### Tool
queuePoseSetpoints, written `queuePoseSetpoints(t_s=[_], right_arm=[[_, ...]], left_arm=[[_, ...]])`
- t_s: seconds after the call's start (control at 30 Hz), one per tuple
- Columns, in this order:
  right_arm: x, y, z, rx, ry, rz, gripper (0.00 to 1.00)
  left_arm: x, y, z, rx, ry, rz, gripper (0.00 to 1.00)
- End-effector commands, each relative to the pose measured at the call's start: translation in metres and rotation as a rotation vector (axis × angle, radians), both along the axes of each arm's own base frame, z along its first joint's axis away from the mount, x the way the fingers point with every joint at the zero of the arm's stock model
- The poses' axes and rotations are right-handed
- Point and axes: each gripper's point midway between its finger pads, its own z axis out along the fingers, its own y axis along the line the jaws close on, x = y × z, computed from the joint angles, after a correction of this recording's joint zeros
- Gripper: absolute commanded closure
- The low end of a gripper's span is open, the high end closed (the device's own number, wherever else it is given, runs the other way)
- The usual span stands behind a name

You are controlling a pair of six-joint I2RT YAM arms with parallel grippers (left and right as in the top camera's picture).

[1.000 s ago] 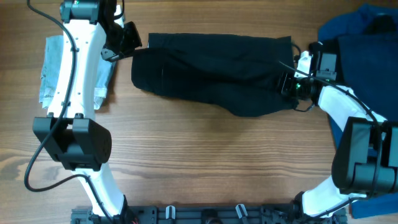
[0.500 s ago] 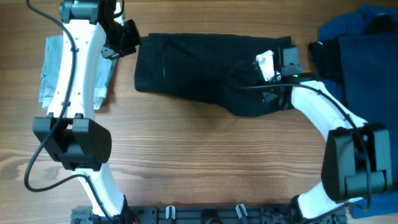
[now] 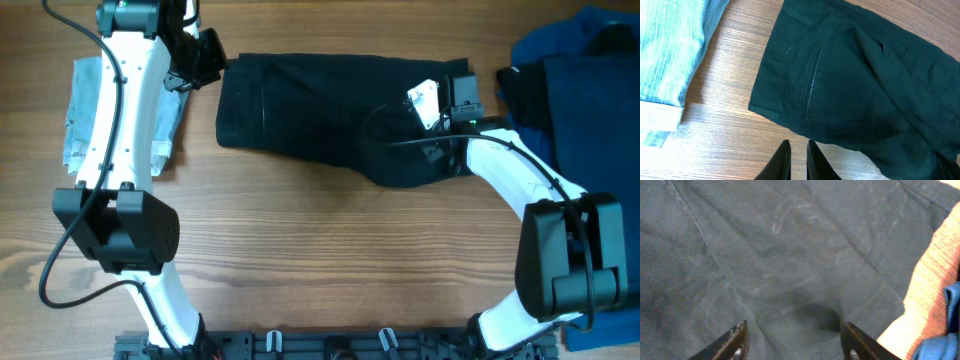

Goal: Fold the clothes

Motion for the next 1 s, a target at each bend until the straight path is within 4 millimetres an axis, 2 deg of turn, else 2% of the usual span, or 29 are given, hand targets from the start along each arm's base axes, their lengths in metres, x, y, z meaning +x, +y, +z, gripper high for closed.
queuePoseSetpoints(t_s=[0.0, 0.2, 0.37, 0.43, 0.47, 0.53, 0.6, 0.67, 0.73, 0.83, 0.97], right_arm=[[-0.011, 0.006, -0.017, 0.030, 0.054, 0.014, 0.51], [-0.011, 0.006, -0.030, 0.031, 0.051, 0.015, 0.50], [-0.012, 0.006, -0.050, 0.027, 0.085, 0.014, 0.46], [-0.010, 0.006, -0.049, 0.029, 0.078, 0.012, 0.53], [-0.009, 0.006, -0.049, 0.030, 0.073, 0.012, 0.66], [-0.007, 0.007, -0.048, 0.033, 0.065, 0.008, 0.84], [-0.007, 0.007, -0.048, 0.044, 0.066, -0.015, 0.79], [-0.007, 0.007, -0.048, 0.046, 0.066, -0.018, 0.80], [-0.007, 0.007, -0.048, 0.046, 0.064, -0.018, 0.96], [-0.006, 0.007, -0.047, 0.060, 0.059, -0.044, 0.96], [-0.006, 0.007, -0.047, 0.067, 0.059, -0.058, 0.96]], left_arm=[[0.000, -0.001, 0.011, -0.010, -0.028, 0.006, 0.87], [0.000, -0.001, 0.011, -0.010, -0.028, 0.005, 0.87], [0.001, -0.001, 0.011, -0.010, -0.031, 0.005, 0.86], [0.002, -0.002, 0.011, -0.010, -0.034, 0.005, 0.86], [0.002, -0.002, 0.011, -0.010, -0.035, 0.006, 0.86], [0.003, -0.002, 0.011, -0.010, -0.037, 0.005, 0.86], [0.004, -0.002, 0.012, -0.011, -0.042, 0.006, 0.82], [0.005, -0.002, 0.012, -0.011, -0.045, 0.006, 0.81], [0.007, -0.002, 0.012, -0.011, -0.053, 0.005, 0.80], [0.011, -0.003, 0.009, -0.012, -0.059, 0.006, 0.78], [0.030, -0.006, -0.012, -0.022, -0.060, 0.016, 0.71]])
